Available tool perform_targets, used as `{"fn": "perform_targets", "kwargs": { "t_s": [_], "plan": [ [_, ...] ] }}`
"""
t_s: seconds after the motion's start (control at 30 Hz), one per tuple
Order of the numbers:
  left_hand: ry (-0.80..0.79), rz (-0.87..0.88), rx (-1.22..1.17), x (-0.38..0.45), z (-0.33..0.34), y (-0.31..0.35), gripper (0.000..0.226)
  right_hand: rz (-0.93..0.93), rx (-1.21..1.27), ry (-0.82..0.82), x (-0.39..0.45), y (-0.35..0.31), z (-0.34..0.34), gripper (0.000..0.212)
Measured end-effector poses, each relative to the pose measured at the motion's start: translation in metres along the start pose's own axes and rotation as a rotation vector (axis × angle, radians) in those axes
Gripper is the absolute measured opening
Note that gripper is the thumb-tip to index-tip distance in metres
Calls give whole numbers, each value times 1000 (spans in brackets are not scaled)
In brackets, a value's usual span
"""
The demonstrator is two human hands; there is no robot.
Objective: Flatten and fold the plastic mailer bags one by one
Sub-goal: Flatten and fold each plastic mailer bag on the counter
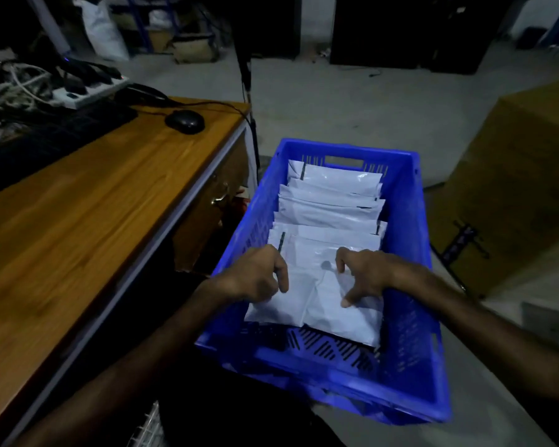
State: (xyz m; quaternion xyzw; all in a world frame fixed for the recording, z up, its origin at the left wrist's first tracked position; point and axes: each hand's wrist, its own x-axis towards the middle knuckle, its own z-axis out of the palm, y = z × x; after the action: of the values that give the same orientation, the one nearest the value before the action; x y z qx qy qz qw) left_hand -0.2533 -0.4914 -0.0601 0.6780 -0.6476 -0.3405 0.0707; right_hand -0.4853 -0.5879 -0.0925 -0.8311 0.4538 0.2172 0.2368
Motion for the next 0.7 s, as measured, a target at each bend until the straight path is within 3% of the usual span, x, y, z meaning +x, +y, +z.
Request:
{"fn": "perform_targets", "kwargs": {
  "t_s": [0.2, 0.27, 0.37, 0.5, 0.7],
  "plan": [
    [35, -80, 30, 26, 23, -16, 24, 65, -110, -157, 33, -10, -4, 102],
    [30, -79, 37, 31, 25, -22, 30, 79, -98, -197, 39, -11, -9, 101],
    [23, -81, 79, 34, 28, -23, 14, 86, -91, -227, 45, -11, -11, 92],
    [29, -21, 121, 37, 36, -22, 22, 83, -185, -285, 57, -12, -7, 125],
    [-18, 80, 249, 38, 38, -34, 37, 123, -248, -178, 52, -5, -11, 112]
  ]
}}
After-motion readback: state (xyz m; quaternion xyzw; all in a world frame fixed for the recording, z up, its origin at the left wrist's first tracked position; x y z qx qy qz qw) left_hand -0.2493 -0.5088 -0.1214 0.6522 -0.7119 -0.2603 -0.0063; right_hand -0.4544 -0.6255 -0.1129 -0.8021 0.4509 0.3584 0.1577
